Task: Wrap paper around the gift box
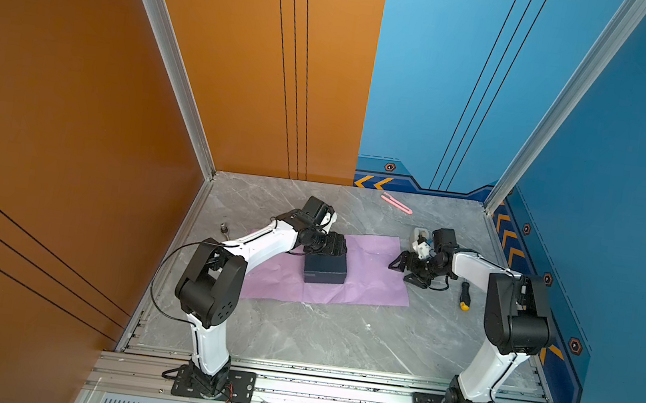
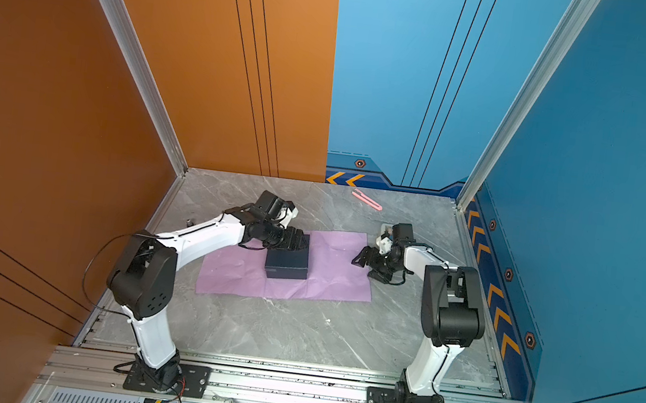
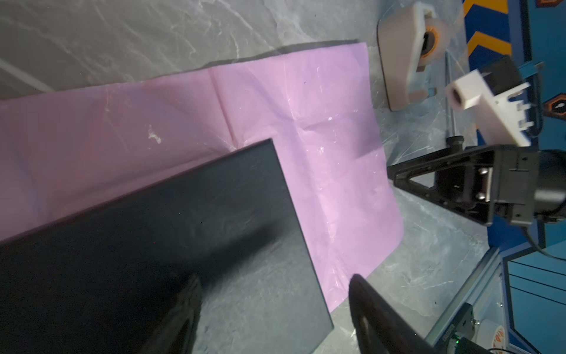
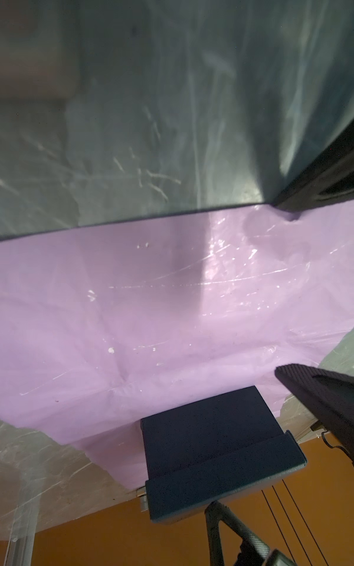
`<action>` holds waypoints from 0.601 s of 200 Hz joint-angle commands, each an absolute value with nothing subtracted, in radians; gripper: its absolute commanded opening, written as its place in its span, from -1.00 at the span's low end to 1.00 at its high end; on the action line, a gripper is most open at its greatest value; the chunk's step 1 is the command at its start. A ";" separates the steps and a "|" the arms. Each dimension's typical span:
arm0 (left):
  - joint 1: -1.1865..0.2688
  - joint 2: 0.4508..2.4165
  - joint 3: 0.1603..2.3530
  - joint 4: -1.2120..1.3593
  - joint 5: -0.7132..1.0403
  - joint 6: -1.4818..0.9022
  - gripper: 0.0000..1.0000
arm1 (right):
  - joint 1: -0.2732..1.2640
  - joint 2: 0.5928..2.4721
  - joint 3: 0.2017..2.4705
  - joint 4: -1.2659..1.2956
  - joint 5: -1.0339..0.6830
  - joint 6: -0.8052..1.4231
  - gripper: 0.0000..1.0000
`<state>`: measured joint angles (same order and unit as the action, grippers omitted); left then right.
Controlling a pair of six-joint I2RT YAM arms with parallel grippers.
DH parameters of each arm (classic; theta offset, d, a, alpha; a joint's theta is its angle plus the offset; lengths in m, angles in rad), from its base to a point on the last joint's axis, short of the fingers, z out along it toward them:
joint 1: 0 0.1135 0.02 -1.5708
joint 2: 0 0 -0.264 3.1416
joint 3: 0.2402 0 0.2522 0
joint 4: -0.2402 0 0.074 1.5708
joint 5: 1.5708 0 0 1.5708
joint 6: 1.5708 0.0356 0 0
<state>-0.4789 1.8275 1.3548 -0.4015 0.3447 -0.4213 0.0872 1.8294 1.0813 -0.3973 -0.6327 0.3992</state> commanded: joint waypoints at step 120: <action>-0.483 1.860 1.294 -0.431 0.333 -0.392 0.52 | 0.084 1.929 1.095 -0.177 -0.805 0.506 0.63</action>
<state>-0.4789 1.8297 1.3357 -0.3618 0.3447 -0.4072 0.0914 1.8881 1.0874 -0.2607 -0.7795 0.4587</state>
